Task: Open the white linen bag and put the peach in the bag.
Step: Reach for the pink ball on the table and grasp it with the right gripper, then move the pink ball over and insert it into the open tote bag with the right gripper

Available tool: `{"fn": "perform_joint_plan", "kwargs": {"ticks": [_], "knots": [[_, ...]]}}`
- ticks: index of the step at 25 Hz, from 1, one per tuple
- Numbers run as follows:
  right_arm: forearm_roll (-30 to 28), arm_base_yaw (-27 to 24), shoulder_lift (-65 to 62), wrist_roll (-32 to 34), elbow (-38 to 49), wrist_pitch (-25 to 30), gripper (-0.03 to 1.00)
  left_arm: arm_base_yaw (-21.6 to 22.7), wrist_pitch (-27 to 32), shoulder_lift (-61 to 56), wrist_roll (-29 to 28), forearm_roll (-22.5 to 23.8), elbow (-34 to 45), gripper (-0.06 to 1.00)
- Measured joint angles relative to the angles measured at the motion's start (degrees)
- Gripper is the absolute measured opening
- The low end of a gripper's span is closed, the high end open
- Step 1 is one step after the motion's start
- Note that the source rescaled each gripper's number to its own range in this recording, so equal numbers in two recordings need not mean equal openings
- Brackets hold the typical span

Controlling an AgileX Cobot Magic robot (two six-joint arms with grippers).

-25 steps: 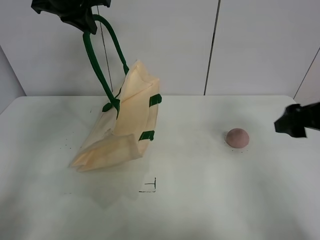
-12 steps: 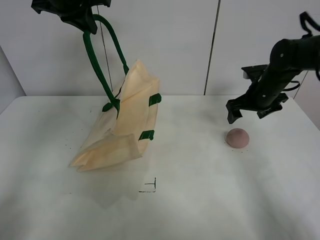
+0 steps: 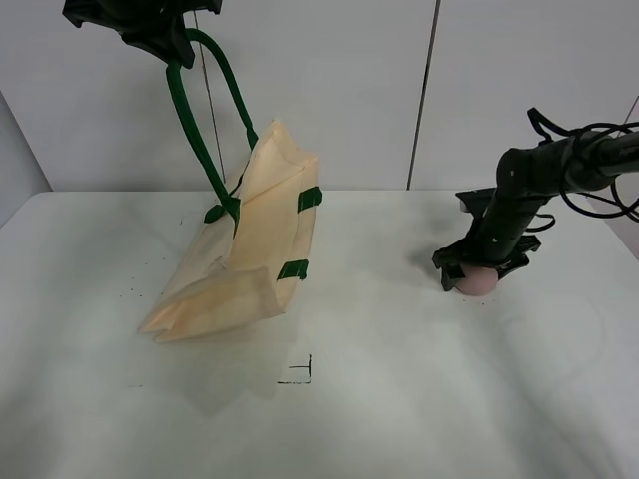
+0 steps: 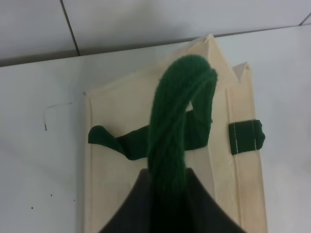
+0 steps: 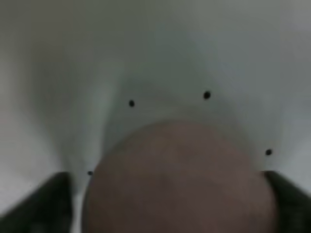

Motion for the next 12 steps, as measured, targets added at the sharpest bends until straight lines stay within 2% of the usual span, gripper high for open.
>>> {"fn": "perform_joint_plan", "kwargs": {"ticks": [1,3,5,6,7,12], "knots": [[-0.1,0.0,0.0,0.3,0.0,-0.1,0.67,0.0,0.0,0.0,0.0,0.0,0.0,0.0],[0.0,0.0,0.0,1.0,-0.1,-0.1,0.34,0.0,0.0,0.0,0.0,0.0,0.0,0.0],[0.1,0.0,-0.5,1.4,-0.4,0.3,0.08,0.0,0.0,0.0,0.0,0.0,0.0,0.0],[0.4,0.0,-1.1,1.4,-0.4,0.4,0.02,0.0,0.0,0.0,0.0,0.0,0.0,0.0],[0.9,0.0,-1.6,1.4,-0.4,0.8,0.0,0.0,0.0,0.0,0.0,0.0,0.0,0.0],[4.5,0.0,-8.5,-0.9,-0.4,1.6,0.0,0.0,0.0,0.0,0.0,0.0,0.0,0.0]]}}
